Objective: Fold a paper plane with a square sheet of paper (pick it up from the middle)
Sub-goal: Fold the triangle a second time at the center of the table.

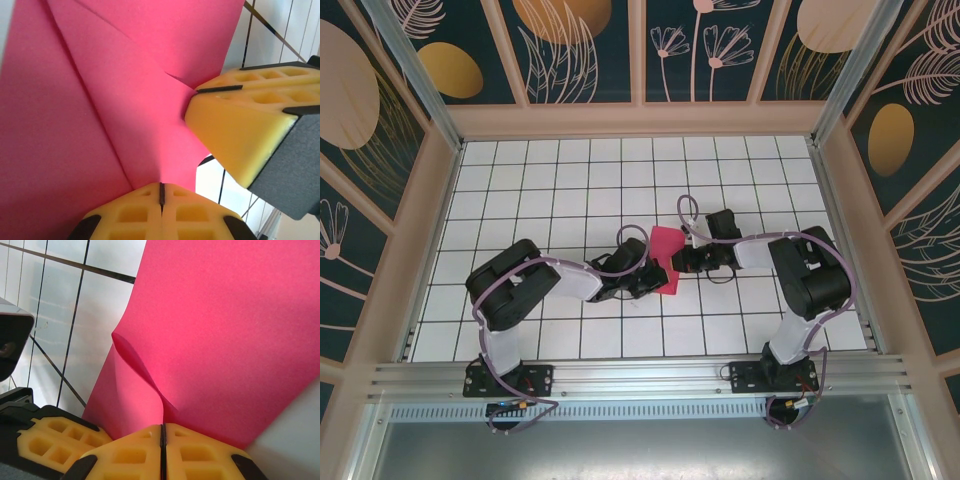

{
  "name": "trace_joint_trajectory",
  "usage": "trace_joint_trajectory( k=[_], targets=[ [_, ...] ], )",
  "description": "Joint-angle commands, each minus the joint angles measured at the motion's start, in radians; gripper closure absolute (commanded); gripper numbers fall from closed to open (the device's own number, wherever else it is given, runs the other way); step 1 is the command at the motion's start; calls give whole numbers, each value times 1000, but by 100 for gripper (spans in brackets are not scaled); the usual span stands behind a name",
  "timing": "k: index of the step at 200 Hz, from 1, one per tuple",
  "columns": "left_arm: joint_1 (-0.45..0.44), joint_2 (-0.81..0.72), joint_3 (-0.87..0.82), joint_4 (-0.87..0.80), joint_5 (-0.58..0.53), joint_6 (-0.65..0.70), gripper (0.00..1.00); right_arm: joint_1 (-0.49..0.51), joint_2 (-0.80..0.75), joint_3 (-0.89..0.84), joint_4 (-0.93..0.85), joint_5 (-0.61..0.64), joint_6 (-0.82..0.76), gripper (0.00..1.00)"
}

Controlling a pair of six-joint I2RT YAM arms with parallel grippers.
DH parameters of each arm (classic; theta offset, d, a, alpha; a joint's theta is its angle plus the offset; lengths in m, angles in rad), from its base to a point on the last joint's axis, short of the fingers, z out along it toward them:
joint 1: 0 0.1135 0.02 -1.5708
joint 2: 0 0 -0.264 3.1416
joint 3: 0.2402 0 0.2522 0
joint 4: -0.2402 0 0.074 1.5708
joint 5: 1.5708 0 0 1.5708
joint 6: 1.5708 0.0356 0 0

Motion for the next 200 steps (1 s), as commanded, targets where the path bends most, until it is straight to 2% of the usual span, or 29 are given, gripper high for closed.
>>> trace_joint_trajectory(
  k=[1, 93, 144, 200],
  targets=[
    [-8, 41, -23, 27, -5, -19, 98, 18, 80, -7, -13, 60, -18, 88],
    [-13, -94, 31, -61, -34, 35, 95, 22, 80, -7, -13, 60, -20, 88],
    [-42, -45, 38, -12, 15, 5, 97, 21, 82, -5, -13, 61, -21, 88],
    [-49, -40, 17, -18, 1, -4, 96, 21, 83, -4, -12, 60, -21, 88]
  ],
)
